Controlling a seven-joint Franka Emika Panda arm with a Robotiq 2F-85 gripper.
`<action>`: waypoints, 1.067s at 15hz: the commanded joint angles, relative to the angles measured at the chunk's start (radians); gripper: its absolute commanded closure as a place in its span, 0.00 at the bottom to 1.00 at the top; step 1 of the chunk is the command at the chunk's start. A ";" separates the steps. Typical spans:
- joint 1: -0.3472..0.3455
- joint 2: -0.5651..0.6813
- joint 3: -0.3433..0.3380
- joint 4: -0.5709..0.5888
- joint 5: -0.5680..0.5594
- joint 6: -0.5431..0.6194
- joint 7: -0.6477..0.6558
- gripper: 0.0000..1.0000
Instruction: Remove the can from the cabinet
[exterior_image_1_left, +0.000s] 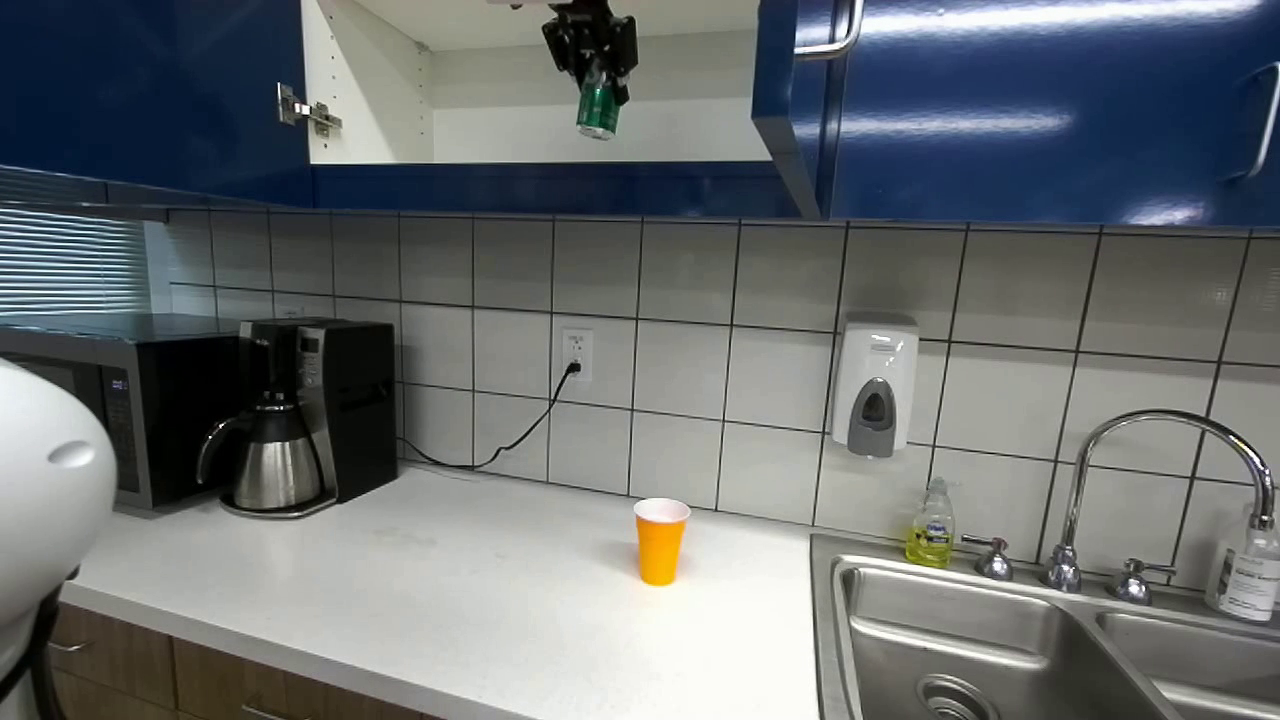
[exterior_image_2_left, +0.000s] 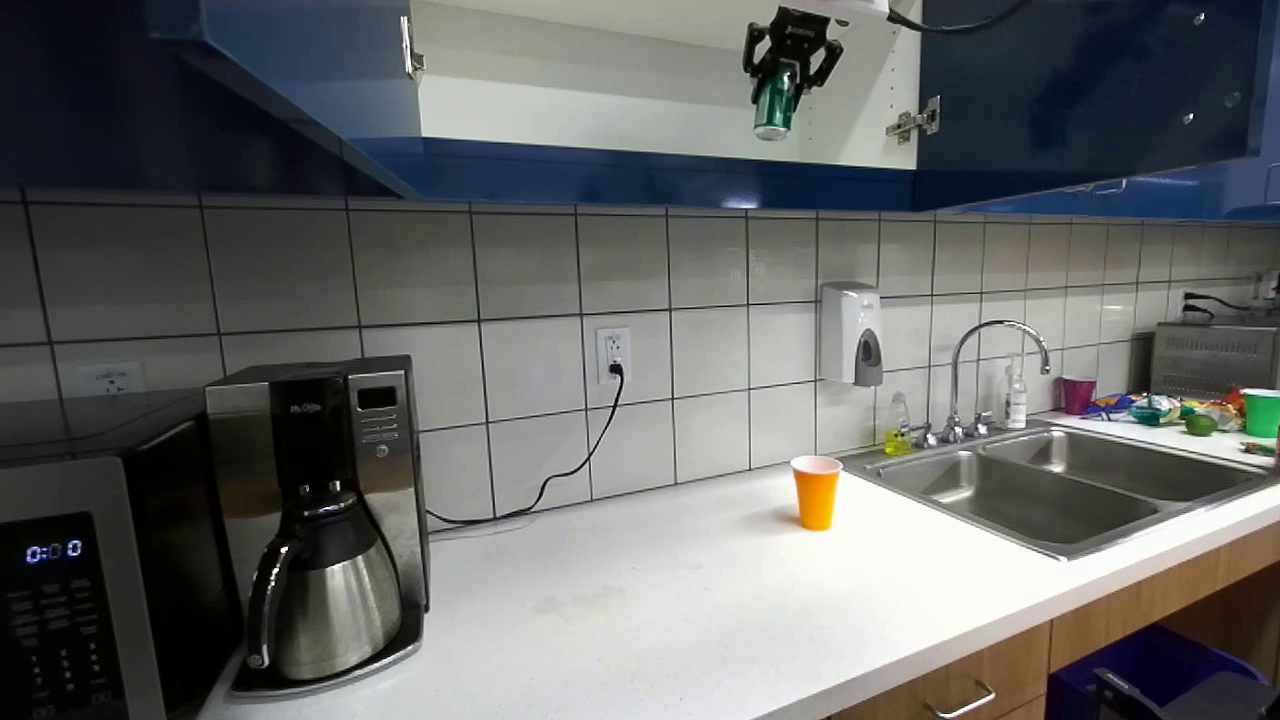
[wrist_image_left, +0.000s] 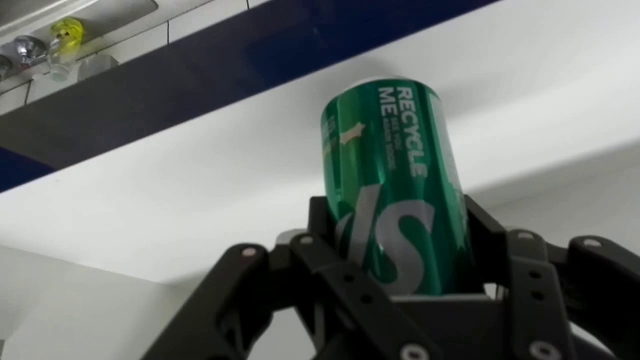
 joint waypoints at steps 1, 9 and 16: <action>0.014 -0.129 0.009 -0.148 0.015 -0.036 -0.013 0.62; -0.004 -0.297 0.058 -0.368 0.030 -0.069 -0.032 0.62; 0.000 -0.418 0.063 -0.555 0.061 -0.068 -0.062 0.62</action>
